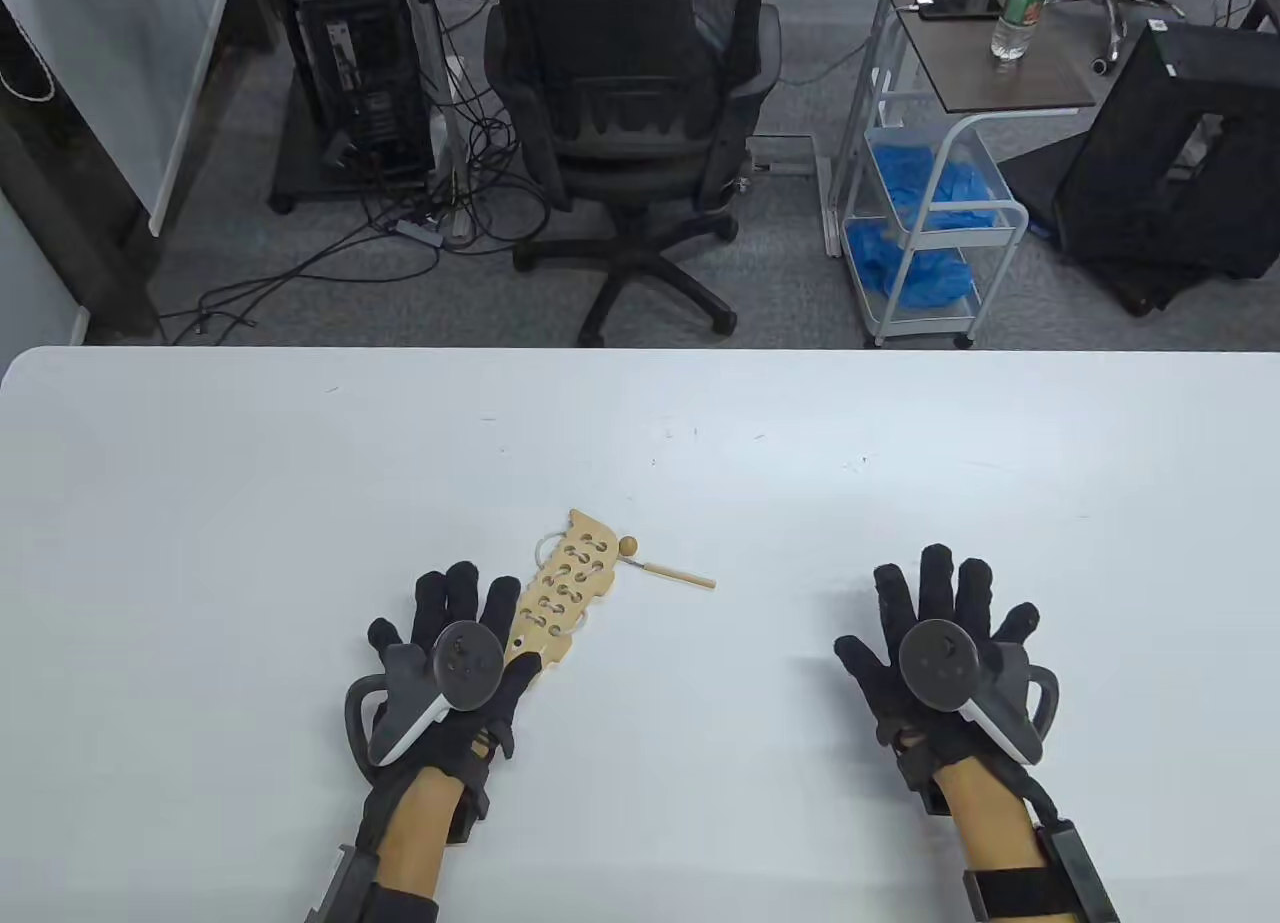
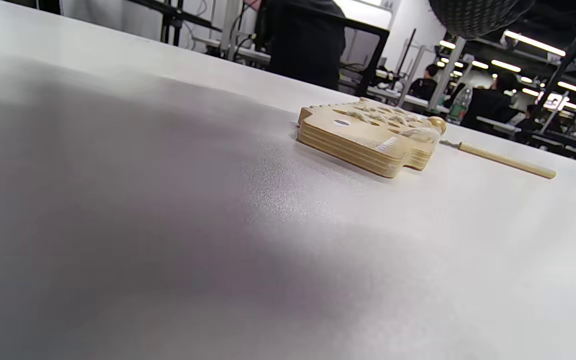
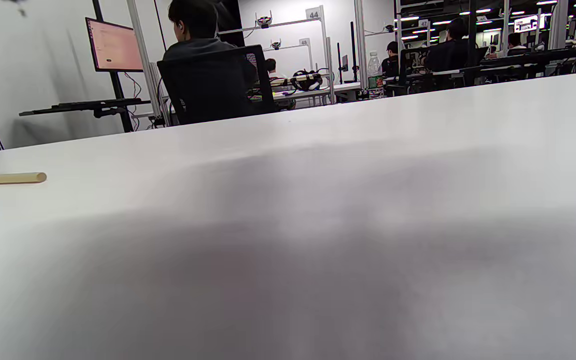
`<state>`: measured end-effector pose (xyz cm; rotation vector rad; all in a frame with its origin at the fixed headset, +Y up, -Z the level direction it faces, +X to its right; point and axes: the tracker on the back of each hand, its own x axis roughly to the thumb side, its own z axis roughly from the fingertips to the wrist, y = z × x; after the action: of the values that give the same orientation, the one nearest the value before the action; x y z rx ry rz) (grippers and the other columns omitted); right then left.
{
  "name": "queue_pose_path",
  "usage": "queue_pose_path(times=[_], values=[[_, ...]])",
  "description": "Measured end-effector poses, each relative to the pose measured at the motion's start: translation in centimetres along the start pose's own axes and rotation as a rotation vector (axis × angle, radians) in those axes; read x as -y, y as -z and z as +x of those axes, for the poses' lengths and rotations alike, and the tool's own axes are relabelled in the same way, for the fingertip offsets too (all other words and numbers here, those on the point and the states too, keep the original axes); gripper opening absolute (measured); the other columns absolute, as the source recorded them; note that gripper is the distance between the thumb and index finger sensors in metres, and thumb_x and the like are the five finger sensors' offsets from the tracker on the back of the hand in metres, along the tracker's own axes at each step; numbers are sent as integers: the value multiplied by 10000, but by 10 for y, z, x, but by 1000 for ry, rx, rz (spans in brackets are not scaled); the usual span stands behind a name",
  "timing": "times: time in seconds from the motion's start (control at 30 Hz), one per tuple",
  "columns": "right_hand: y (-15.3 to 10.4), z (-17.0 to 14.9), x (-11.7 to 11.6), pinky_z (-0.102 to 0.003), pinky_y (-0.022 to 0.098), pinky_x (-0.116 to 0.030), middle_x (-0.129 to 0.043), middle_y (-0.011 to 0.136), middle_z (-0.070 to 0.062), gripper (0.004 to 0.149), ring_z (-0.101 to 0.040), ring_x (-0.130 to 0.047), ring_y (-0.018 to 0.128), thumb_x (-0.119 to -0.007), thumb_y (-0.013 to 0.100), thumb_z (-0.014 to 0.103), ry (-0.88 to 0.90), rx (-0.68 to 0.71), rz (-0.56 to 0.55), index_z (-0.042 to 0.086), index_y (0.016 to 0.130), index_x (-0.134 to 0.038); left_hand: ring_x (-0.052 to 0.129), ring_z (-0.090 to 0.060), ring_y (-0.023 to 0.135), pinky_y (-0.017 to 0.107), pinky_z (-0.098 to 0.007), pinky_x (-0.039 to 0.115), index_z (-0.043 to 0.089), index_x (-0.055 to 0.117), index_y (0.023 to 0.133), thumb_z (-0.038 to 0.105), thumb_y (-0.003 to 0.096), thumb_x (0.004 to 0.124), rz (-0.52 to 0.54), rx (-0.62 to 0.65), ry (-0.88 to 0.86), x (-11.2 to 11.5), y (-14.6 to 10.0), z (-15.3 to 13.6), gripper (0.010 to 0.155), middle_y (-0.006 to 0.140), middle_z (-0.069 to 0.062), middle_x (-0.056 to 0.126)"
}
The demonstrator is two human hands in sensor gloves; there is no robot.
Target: Remove rope from all holes on crocodile lacing toy
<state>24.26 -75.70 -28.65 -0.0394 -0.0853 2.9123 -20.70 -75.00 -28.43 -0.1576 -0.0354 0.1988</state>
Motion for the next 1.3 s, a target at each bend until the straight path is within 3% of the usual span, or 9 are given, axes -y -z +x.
queue_pose_path(times=[0.37,0.57,0.7,0.87,1.07,1.3], values=[[-3,13,-1,-794,577,13,-113,1180,-108,785,-465,-47,1056,-646,426,681,-14,44,-6,313,1064,-372,94,-319,1151,713,-782,155,391,255,1173,616,502,607,-3,-5,-12,-2,-1,0,790,1261,-45,150],[8,45,2,-803,563,28,-150,1191,-114,813,-475,-70,1065,-747,416,667,65,123,29,340,1063,-378,94,-322,1151,713,-782,158,391,253,1173,618,502,606,-3,-19,-26,-4,-2,-4,791,1261,-47,147],[29,93,6,-803,582,28,-123,1201,-74,843,-456,-49,1081,-798,402,654,34,159,129,386,1060,-346,93,-321,1152,716,-780,164,392,243,1175,623,504,600,28,-38,-69,-13,-5,-10,794,1262,-45,144],[75,169,-3,-712,698,130,35,1186,132,902,-282,87,1138,-918,379,527,-80,113,410,577,993,-258,122,-334,1152,716,-782,184,382,261,1175,618,504,605,87,-74,-130,-21,-10,-23,790,1263,-55,174],[127,241,-41,-674,751,128,28,1182,203,890,-218,63,1168,-947,391,441,-321,133,464,654,947,-286,126,-336,1152,715,-783,185,379,261,1176,618,504,605,78,-73,-151,-21,-9,-25,792,1263,-56,175],[175,275,-71,-634,789,133,48,1165,263,945,-173,35,1187,-968,420,346,-417,115,579,729,873,-232,124,-337,1153,714,-784,184,379,259,1176,618,504,604,81,-72,-160,-25,-11,-26,792,1263,-58,176]])
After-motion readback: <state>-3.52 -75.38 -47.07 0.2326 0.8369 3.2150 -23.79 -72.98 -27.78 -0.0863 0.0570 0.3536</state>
